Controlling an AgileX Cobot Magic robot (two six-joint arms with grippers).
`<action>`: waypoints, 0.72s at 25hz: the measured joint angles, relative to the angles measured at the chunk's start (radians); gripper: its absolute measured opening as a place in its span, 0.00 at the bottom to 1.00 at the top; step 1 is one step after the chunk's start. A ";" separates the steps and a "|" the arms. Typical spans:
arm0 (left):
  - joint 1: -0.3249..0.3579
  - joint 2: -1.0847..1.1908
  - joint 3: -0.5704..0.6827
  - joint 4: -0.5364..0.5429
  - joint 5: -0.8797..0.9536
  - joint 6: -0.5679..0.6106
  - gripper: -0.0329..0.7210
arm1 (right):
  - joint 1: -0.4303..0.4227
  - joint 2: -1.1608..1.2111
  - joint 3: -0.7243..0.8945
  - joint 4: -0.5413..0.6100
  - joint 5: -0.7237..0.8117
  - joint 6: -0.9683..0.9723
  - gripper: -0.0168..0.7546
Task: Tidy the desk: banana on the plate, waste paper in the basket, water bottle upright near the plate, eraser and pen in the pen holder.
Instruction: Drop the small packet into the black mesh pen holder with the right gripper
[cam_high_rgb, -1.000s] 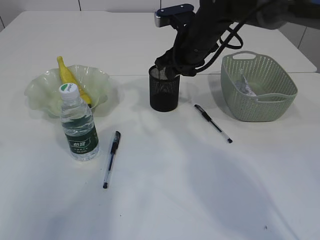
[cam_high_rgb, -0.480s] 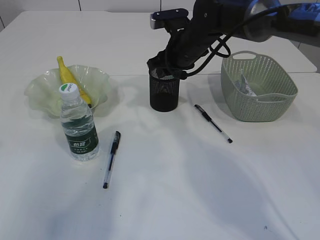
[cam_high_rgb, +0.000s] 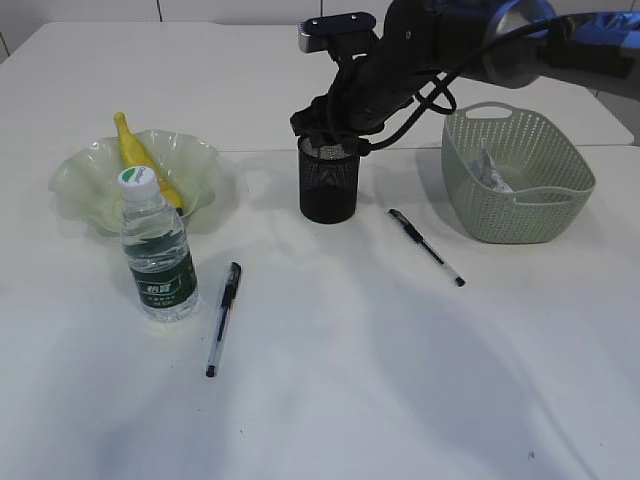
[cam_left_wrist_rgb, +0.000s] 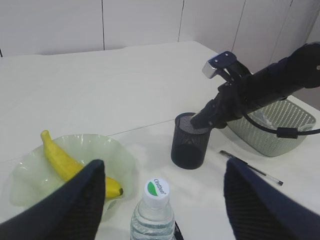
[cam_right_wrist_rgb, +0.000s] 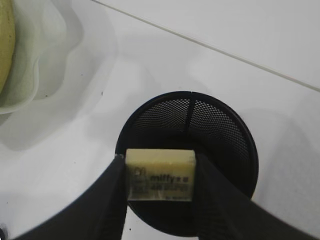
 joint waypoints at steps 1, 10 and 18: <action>0.000 0.000 0.000 0.000 0.000 0.000 0.73 | 0.000 0.000 0.000 0.000 -0.002 0.000 0.40; 0.000 0.000 0.000 0.000 -0.002 0.000 0.73 | -0.002 0.002 0.000 0.000 -0.018 0.003 0.44; 0.000 0.000 0.000 0.000 -0.002 0.000 0.73 | -0.002 0.002 0.000 0.000 -0.022 0.006 0.50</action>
